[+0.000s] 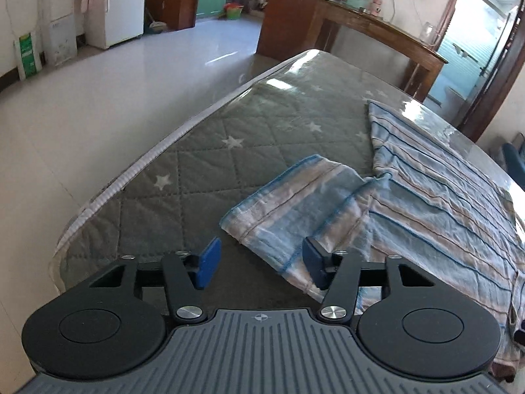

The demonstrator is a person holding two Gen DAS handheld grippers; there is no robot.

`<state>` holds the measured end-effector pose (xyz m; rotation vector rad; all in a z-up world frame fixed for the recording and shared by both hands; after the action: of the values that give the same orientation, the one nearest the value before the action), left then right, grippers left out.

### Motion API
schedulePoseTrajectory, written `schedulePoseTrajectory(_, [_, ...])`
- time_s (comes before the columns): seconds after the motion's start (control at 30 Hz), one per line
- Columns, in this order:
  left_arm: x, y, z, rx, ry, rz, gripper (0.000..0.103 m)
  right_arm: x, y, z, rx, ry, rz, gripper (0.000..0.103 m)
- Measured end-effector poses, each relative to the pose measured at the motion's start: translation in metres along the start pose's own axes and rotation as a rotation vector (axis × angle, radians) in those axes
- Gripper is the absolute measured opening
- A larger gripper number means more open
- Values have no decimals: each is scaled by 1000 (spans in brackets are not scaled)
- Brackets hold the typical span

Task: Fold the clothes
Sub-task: 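Grasp the opposite cloth corner with the left gripper, then fold the held corner inward over the cloth with the left gripper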

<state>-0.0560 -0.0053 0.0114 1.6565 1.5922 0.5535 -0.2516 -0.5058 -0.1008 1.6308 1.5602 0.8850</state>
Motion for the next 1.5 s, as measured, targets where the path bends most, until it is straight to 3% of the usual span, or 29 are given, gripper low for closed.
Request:
schedulePoseTrajectory(0.17, [3,1,5,5,9,-34,50,1,0,0,-1,0,-2,44])
schedulePoseTrajectory(0.3, [5,2,9,4,18,-62,21,0,0,0,-2,-1,0,45])
schedulePoseTrajectory(0.4, [7,3,8,-12,7,-100,11,1,0,0,-3,-1,0,45])
schedulePoseTrajectory(0.57, [2,9,-7,-103,-31,-117,7,-1,0,0,-3,0,-3,45])
schedulePoseTrajectory(0.7, [-19,17,-24,-199,-95,-45,7,-1,0,0,-4,0,-2,46])
schedulePoseTrajectory(0.93, [-74,14,-52,-268,-321,160,6,0,-1,1,-7,0,1,46])
schedulePoseTrajectory(1.07, [-103,0,-59,-250,-462,266,7,0,-1,1,-8,0,3,47])
schedulePoseTrajectory(1.13, [-116,-12,-55,-196,-527,313,6,0,-1,1,-8,0,4,47])
schedulePoseTrajectory(1.27, [-131,-35,-43,-120,-557,375,6,0,-1,1,-9,0,6,47])
schedulePoseTrajectory(1.5, [-139,-58,-19,-26,-569,397,7,0,-1,2,-7,0,1,48])
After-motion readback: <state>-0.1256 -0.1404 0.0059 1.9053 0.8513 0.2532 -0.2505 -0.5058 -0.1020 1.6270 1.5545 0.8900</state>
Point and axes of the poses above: each gripper's, at about its wrist camera, not at the fingertips, and z roughly the way its jaws point, x to its left, y to its top, the point moved 3 cm from there along z, roughly the way its jaws point, and after that the axes turned 11 degrees about -x, right-handed, at the moved point
